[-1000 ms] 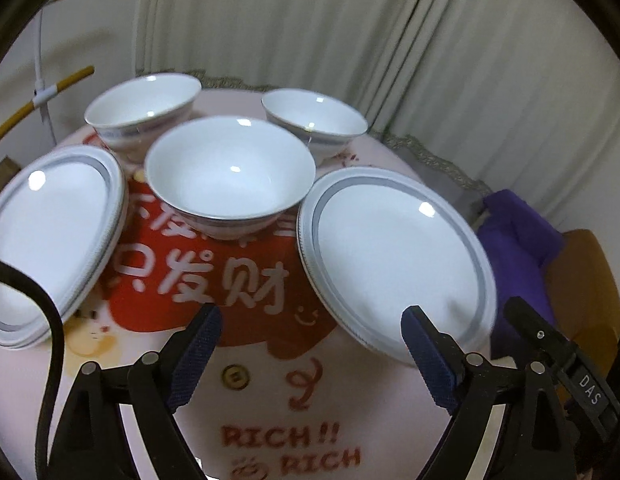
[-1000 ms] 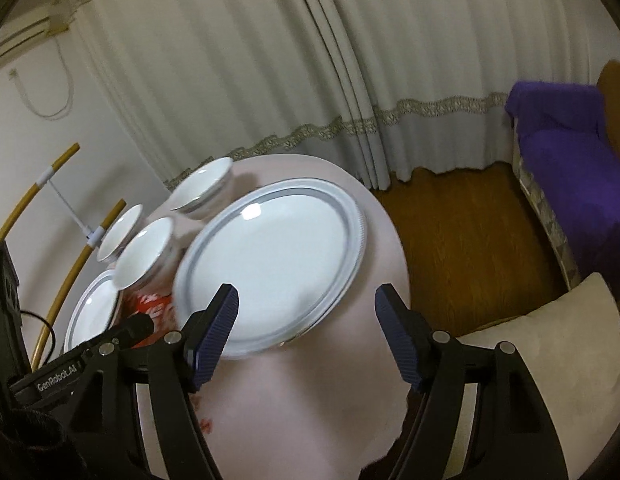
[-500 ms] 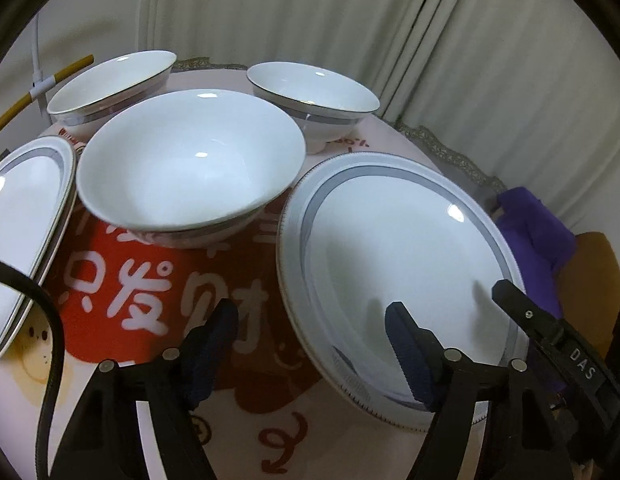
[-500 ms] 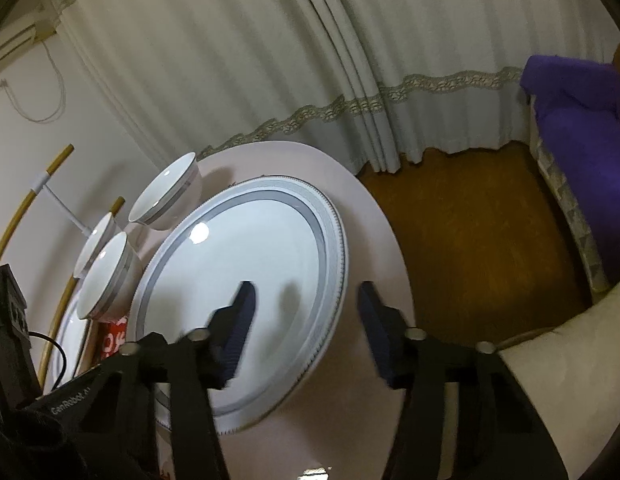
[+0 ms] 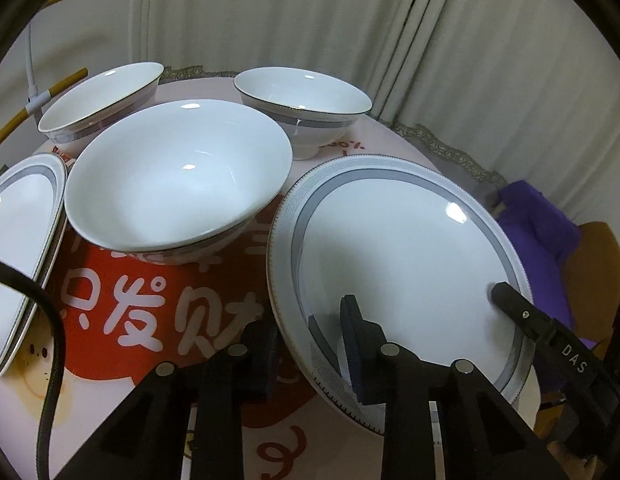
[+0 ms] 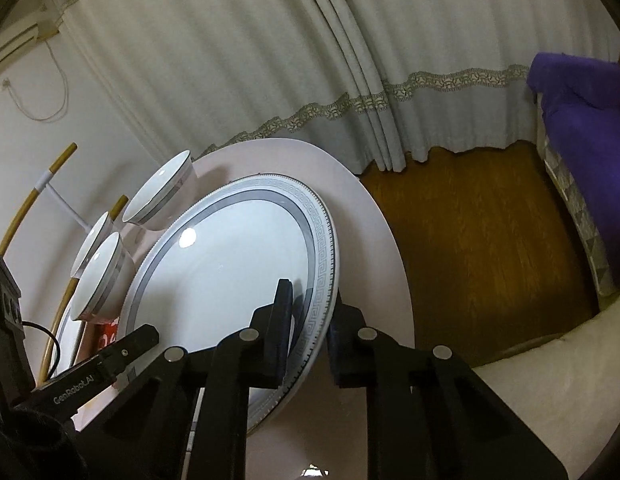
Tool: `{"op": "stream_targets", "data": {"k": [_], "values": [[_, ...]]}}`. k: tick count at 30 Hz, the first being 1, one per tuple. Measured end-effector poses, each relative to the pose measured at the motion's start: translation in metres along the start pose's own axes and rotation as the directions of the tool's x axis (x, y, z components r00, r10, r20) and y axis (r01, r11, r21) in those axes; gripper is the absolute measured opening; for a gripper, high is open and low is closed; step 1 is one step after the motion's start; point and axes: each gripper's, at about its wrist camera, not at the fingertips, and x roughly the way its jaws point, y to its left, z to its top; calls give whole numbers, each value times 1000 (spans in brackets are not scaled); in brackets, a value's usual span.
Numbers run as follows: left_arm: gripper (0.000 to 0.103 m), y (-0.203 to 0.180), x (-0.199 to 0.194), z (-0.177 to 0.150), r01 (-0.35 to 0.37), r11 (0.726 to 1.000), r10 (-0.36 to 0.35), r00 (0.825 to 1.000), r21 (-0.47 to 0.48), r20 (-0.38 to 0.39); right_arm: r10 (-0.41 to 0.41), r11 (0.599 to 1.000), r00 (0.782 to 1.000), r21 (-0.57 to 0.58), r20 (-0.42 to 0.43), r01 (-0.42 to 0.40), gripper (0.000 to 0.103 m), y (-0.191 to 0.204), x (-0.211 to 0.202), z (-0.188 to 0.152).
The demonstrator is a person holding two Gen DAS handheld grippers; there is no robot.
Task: Organize plates and bowls
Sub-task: 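Close both grippers on the rim of the grey-rimmed plate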
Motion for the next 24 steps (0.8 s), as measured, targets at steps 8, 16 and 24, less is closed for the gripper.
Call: {"op": "stream_targets", "data": {"k": [8,16,24], "values": [[21,4,-20,-9,14,1000,-14,1000,23,15,-3,1000,1000,-9,19,3,15,7,-11,-3],[20,12,-37,-17,29,998,-30,999,51,10,-12,1000,1000,-14,18,13,16,14,-28,-15],[20,17,-70,-35,38,993,-40,999,110,15,-30,1000,999,-4,22,31,17,22,-52,-36]]}}
